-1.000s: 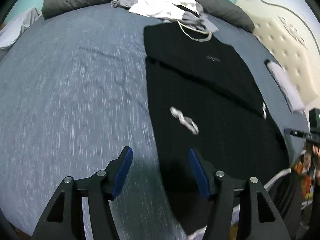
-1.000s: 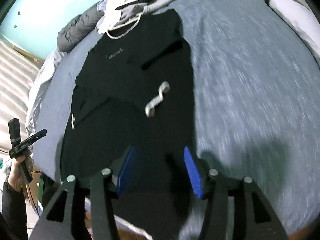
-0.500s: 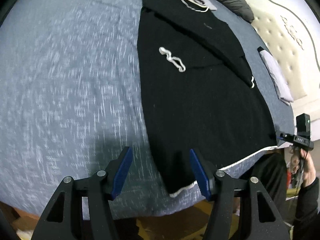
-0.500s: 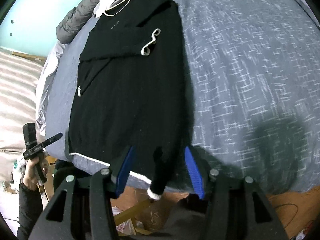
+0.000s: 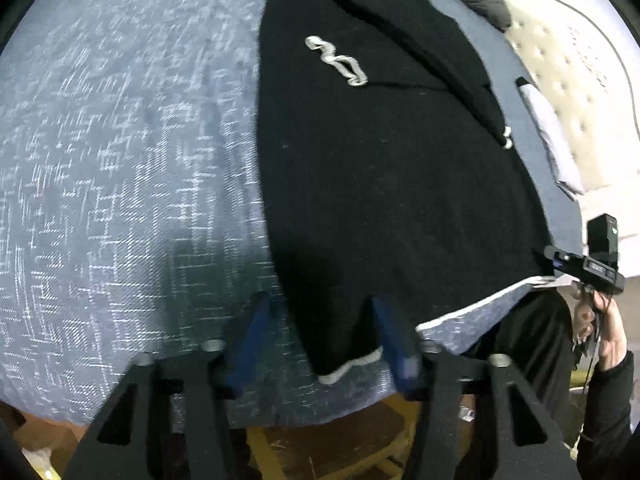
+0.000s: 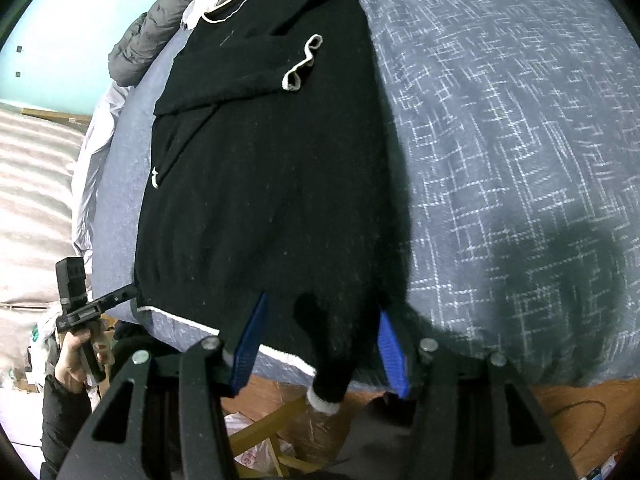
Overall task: Fold clothes
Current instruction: 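Grasp the white-trimmed hem of the black sweatshirt with both grippers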
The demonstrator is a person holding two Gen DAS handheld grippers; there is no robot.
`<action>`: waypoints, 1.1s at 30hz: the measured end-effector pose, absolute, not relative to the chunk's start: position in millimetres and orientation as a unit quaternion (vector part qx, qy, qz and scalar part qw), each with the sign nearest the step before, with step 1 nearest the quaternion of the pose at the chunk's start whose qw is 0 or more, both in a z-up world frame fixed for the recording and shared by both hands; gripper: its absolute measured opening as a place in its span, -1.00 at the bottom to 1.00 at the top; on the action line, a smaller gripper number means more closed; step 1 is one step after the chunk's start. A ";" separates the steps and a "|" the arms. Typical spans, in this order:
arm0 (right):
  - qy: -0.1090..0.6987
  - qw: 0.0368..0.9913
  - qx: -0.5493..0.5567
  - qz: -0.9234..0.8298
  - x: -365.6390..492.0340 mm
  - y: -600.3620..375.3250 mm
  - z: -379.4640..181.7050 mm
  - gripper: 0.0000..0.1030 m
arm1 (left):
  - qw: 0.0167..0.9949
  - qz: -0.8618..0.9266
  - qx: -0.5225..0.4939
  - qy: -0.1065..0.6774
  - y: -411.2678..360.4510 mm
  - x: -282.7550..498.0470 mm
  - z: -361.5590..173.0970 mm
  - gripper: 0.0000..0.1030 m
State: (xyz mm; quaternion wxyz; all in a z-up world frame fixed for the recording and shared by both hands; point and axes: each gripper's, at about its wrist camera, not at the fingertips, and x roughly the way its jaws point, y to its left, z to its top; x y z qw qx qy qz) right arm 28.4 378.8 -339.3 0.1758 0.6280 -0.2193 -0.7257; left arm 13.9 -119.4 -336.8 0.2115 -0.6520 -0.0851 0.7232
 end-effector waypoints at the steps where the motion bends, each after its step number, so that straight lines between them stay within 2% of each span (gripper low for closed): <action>1: -0.218 0.177 0.628 -0.726 28.5 378.3 -339.2 0.01 | 0.213 0.722 -0.653 -0.083 -119.2 14.2 -336.8 -0.40; 3: -0.215 0.180 0.628 -0.726 28.7 377.3 -338.9 -0.21 | 0.224 0.718 -0.654 -0.083 -118.2 15.8 -334.9 -0.57; 5: -0.210 0.182 0.628 -0.727 28.6 375.5 -338.5 -0.28 | 0.229 0.718 -0.652 -0.081 -116.7 16.9 -332.0 -0.58; 8: -0.204 0.187 0.627 -0.728 29.2 373.7 -336.9 -0.54 | 0.236 0.720 -0.647 -0.085 -115.0 16.7 -328.8 -0.61; 13: -0.205 0.188 0.629 -0.726 29.4 374.3 -338.3 -0.54 | 0.235 0.718 -0.650 -0.079 -112.8 17.1 -330.6 -0.57; 17: -0.232 0.181 0.629 -0.720 30.3 383.1 -343.0 -0.54 | 0.238 0.709 -0.657 -0.088 -113.4 18.9 -331.5 -0.15; 25: -0.227 0.188 0.636 -0.713 30.4 375.7 -343.8 -0.53 | 0.254 0.698 -0.664 -0.081 -104.5 24.7 -335.4 -0.17; 26: -0.220 0.191 0.637 -0.714 30.4 372.8 -343.2 -0.50 | 0.257 0.700 -0.662 -0.074 -102.0 25.6 -334.9 -0.29; 27: -0.213 0.193 0.637 -0.715 30.7 369.8 -342.0 -0.50 | 0.258 0.702 -0.660 -0.065 -99.6 26.2 -334.3 -0.54; 28: -0.207 0.195 0.637 -0.717 31.2 367.1 -340.7 -0.50 | 0.258 0.707 -0.657 -0.057 -97.8 26.4 -332.5 -0.67; 29: -0.201 0.197 0.634 -0.720 31.4 364.5 -338.2 -0.57 | 0.259 0.712 -0.651 -0.052 -96.8 26.9 -329.0 -0.86; 31: -0.195 0.205 0.623 -0.730 32.0 361.6 -330.3 -0.78 | 0.263 0.722 -0.638 -0.044 -95.1 27.6 -321.0 -0.86; 33: -0.187 0.212 0.611 -0.740 32.8 359.3 -320.9 -0.84 | 0.270 0.731 -0.625 -0.045 -95.2 27.3 -307.3 -0.86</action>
